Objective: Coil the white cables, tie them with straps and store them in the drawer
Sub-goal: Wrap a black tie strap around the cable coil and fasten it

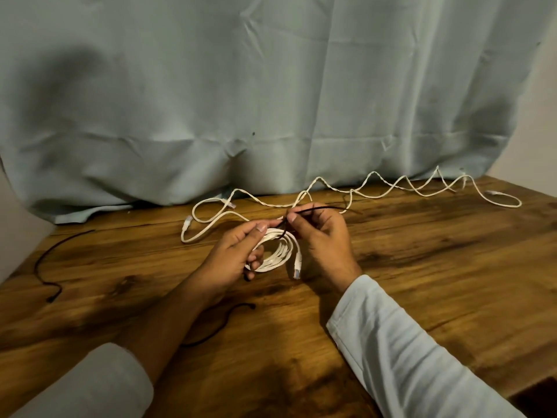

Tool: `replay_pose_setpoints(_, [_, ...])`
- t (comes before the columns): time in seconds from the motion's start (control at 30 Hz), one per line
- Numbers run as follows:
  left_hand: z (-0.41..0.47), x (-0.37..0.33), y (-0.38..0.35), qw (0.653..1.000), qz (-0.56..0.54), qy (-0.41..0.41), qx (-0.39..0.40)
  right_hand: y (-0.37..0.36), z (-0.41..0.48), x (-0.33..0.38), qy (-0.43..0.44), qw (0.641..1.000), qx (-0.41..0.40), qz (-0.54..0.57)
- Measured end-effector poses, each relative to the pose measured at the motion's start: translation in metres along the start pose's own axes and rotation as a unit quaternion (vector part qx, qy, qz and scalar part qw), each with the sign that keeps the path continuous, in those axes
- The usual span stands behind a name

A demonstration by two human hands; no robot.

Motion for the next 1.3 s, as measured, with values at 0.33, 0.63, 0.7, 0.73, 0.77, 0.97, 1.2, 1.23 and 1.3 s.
replay_pose_setpoints(0.33, [-0.004, -0.005, -0.01, 0.999, -0.03, 0.016, 0.032, 0.003, -0.003, -0.009, -0.01, 0.998, -0.065, 0.006])
replay_pose_setpoints(0.63, [-0.008, -0.007, -0.024, 0.999, -0.028, 0.008, 0.033, 0.007, -0.008, -0.001, 0.01, 0.994, -0.107, -0.017])
replay_pose_setpoints(0.7, [-0.009, -0.007, -0.024, 1.0, -0.014, 0.001, 0.025, 0.005, -0.008, 0.002, 0.033, 0.994, -0.097, -0.039])
replay_pose_setpoints(0.73, [-0.009, -0.007, -0.025, 1.0, -0.004, -0.003, 0.022, 0.004, -0.007, 0.003, 0.042, 0.993, -0.096, -0.049])
replay_pose_setpoints(0.77, [-0.009, -0.008, -0.025, 1.0, 0.009, -0.009, 0.02, 0.004, -0.007, 0.004, 0.049, 0.992, -0.097, -0.056])
replay_pose_setpoints(0.97, [-0.01, -0.013, -0.02, 0.983, 0.173, -0.064, -0.021, 0.002, -0.006, 0.005, 0.08, 0.989, -0.092, -0.088])
replay_pose_setpoints(1.2, [-0.019, -0.031, -0.03, 0.927, 0.345, -0.138, -0.05, 0.002, -0.006, 0.002, 0.063, 0.991, -0.084, -0.08])
replay_pose_setpoints(1.23, [-0.017, -0.031, -0.027, 0.919, 0.364, -0.143, -0.056, 0.001, -0.006, 0.001, 0.046, 0.994, -0.079, -0.065])
replay_pose_setpoints(1.3, [-0.016, -0.032, -0.023, 0.911, 0.377, -0.156, -0.068, 0.002, -0.006, 0.002, 0.018, 0.997, -0.073, -0.035])
Point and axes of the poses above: each hand's wrist, its own z-axis towards the middle knuckle, its own y-axis out of the back of the hand, x = y × z, the point moved 8 cm from there along z, towards the middle knuckle, and after that the axes turned 2 degrees about z, right-handed, at the moved point
